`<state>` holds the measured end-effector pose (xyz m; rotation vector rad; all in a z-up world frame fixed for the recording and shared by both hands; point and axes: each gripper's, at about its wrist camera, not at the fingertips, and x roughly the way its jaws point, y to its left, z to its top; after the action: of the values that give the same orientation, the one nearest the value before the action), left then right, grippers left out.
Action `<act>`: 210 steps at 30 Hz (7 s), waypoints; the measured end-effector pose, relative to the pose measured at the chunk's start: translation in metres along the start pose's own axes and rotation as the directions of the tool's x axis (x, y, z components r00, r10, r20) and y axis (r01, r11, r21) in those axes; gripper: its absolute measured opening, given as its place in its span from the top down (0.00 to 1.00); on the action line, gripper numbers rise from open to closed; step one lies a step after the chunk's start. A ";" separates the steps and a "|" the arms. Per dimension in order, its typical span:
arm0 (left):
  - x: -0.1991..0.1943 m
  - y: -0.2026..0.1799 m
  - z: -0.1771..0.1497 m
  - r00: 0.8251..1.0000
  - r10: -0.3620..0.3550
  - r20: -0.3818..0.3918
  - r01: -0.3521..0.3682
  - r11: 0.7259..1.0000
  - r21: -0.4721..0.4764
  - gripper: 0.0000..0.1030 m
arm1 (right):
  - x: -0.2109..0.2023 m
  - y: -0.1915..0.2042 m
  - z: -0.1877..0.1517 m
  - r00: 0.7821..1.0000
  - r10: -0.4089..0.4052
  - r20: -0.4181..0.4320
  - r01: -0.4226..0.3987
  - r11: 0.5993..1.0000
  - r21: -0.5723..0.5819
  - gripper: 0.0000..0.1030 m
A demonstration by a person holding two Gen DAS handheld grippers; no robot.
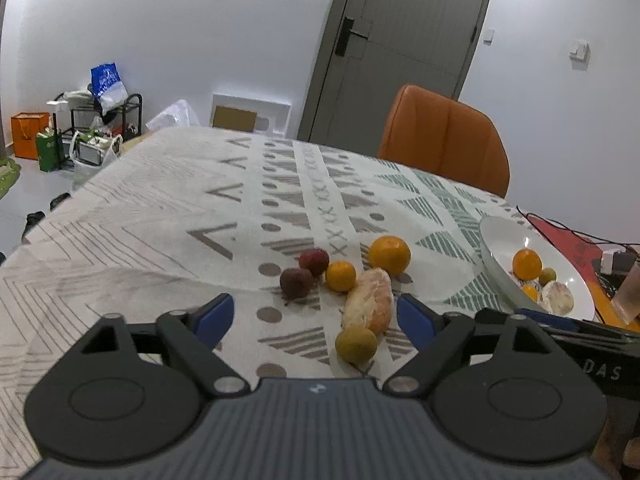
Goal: Organize fruits
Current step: 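Lower the left gripper onto a yellow-green plum and close it, then grasp the plastic-wrapped bread roll with the right gripper while the left gripper lifts the plum, then carry the bread roll and plum over the plate and open the right gripper, then open the left gripper to drop the yellow-green plum onto the plate, then move both open grippers back from the plate to the fruit pile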
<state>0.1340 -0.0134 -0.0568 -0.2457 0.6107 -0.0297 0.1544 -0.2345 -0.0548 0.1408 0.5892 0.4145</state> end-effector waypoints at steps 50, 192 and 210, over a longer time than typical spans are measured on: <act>0.016 0.054 -0.004 0.997 0.072 0.001 -0.071 0.989 -0.130 0.75 | 0.072 0.052 0.000 0.980 0.097 -0.175 -0.118 0.987 -0.113 0.49; 0.012 -0.108 0.044 0.982 -0.184 0.045 0.174 0.970 0.167 0.15 | -0.053 -0.090 0.011 0.975 -0.201 0.097 0.188 0.974 0.127 0.43; -0.001 -0.048 0.047 0.996 -0.068 0.054 0.062 0.993 0.103 0.14 | -0.036 -0.044 0.013 0.985 -0.128 0.116 0.124 0.991 0.042 0.18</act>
<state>0.1623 -0.0493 -0.0080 -0.1681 0.5422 -0.1158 0.1496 -0.2901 -0.0362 0.1598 0.4851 0.2712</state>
